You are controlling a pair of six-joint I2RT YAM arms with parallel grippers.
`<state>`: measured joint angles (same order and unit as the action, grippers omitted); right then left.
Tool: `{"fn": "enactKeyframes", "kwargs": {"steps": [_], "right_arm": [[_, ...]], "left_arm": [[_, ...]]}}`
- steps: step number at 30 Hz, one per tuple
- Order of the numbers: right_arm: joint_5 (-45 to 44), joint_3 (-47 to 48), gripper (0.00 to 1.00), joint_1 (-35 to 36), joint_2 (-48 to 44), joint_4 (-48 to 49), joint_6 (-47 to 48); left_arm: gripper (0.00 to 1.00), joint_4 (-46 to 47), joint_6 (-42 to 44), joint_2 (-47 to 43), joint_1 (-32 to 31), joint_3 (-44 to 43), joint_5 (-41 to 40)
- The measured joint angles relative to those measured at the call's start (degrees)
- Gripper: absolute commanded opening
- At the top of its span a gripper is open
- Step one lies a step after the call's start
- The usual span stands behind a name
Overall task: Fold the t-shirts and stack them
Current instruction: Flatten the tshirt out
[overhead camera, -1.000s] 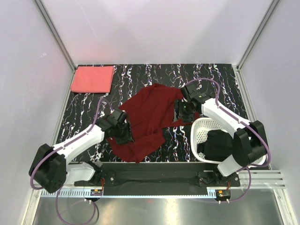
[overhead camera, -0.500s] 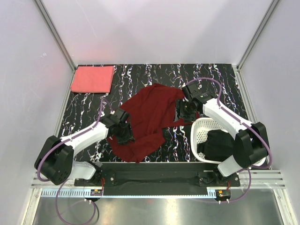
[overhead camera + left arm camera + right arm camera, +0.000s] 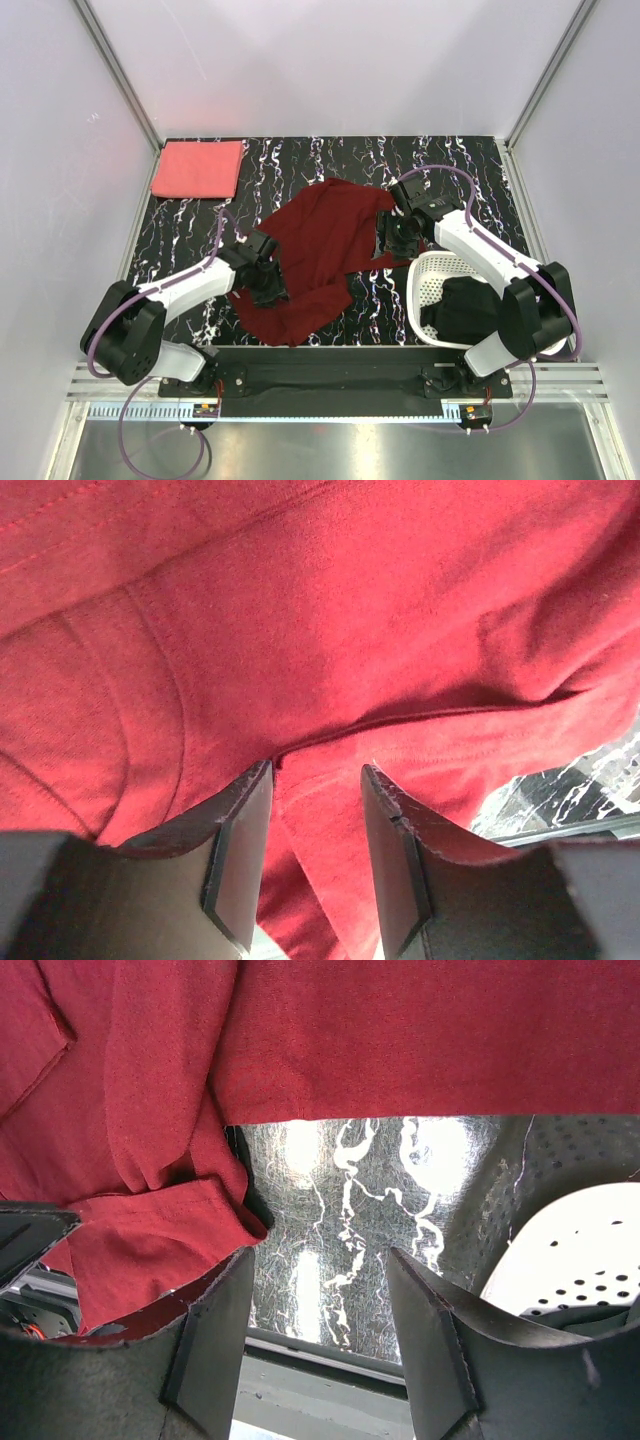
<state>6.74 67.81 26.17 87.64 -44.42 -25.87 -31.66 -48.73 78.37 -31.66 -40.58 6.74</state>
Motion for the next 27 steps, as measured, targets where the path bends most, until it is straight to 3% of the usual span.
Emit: {"fn": "enactKeyframes", "kwargs": {"steps": [13,16,27], "right_arm": [[0.0,0.0,0.62,-0.4,-1.4,-0.3,0.2],[0.0,0.0,0.63,-0.5,-1.4,-0.3,0.2],[0.0,0.0,0.62,-0.5,-1.4,-0.3,0.1]], "left_arm": [[0.37,1.0,-0.7,1.1,0.3,1.0,0.7],[0.27,0.0,-0.7,1.1,0.3,1.0,-0.2],[0.28,-0.5,-0.8,1.9,0.3,1.5,-0.2]]}}
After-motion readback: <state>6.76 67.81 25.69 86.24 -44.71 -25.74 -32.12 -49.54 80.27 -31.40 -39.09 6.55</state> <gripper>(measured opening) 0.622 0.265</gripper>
